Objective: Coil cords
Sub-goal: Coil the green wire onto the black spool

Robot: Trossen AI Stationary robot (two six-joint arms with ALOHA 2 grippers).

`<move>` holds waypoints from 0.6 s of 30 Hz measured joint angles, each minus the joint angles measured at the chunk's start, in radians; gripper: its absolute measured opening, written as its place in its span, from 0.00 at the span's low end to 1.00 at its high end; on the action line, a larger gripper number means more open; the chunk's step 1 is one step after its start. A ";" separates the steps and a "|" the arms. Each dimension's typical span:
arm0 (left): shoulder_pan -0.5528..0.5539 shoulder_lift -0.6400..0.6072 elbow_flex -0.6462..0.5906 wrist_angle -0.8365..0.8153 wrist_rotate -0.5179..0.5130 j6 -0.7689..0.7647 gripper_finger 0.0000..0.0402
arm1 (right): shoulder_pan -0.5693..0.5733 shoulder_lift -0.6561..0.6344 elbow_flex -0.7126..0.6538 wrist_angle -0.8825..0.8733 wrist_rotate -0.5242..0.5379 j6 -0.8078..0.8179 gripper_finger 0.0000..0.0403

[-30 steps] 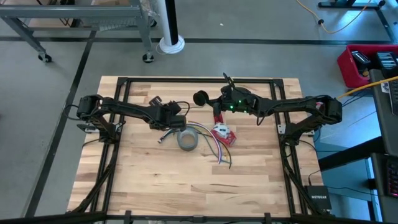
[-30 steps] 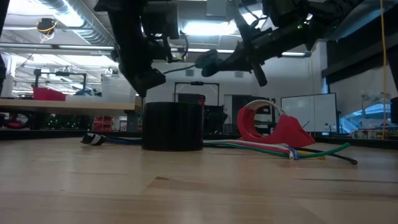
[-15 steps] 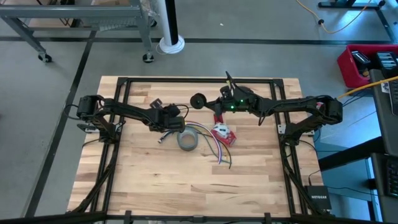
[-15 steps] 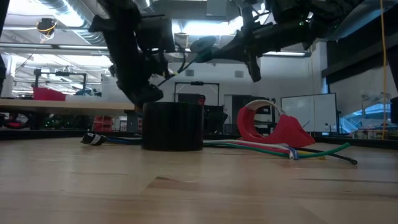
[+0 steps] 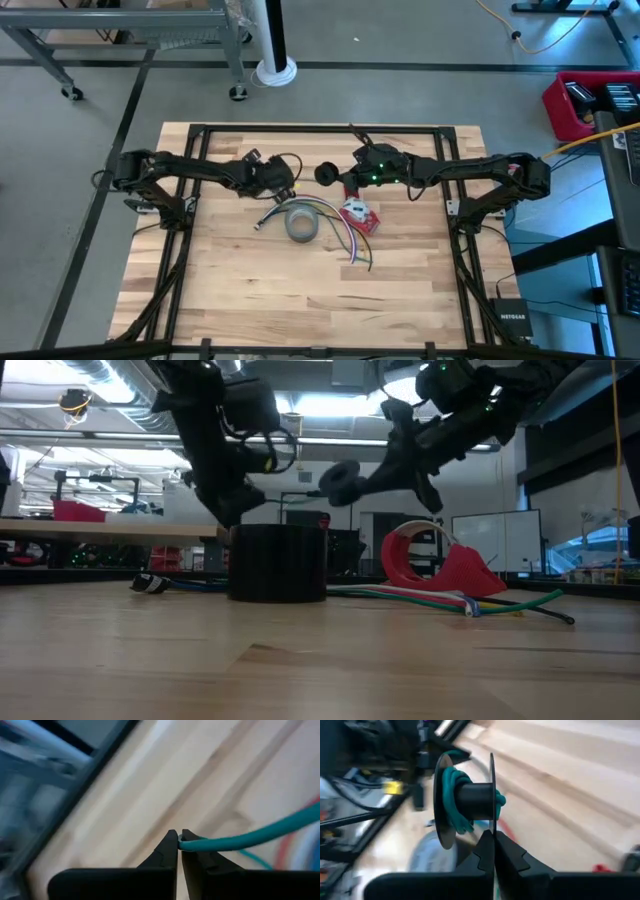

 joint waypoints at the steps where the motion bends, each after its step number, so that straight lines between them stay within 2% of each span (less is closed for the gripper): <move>1: 0.017 -0.005 0.000 0.022 0.050 0.011 0.00 | 0.000 0.002 0.000 -0.002 0.027 -0.013 0.01; 4: 0.059 -0.006 0.000 0.064 0.174 0.028 0.00 | 0.000 0.013 0.000 0.004 0.108 -0.046 0.01; 8: 0.124 -0.006 0.000 0.085 0.288 -0.022 0.00 | 0.000 0.052 0.000 0.004 0.188 -0.074 0.01; 13: 0.204 -0.005 0.000 0.127 0.403 -0.068 0.00 | 0.000 0.139 0.000 0.040 0.197 -0.100 0.01; 18: 0.267 -0.005 0.000 0.187 0.448 -0.086 0.00 | 0.000 0.204 0.000 0.106 0.172 -0.101 0.01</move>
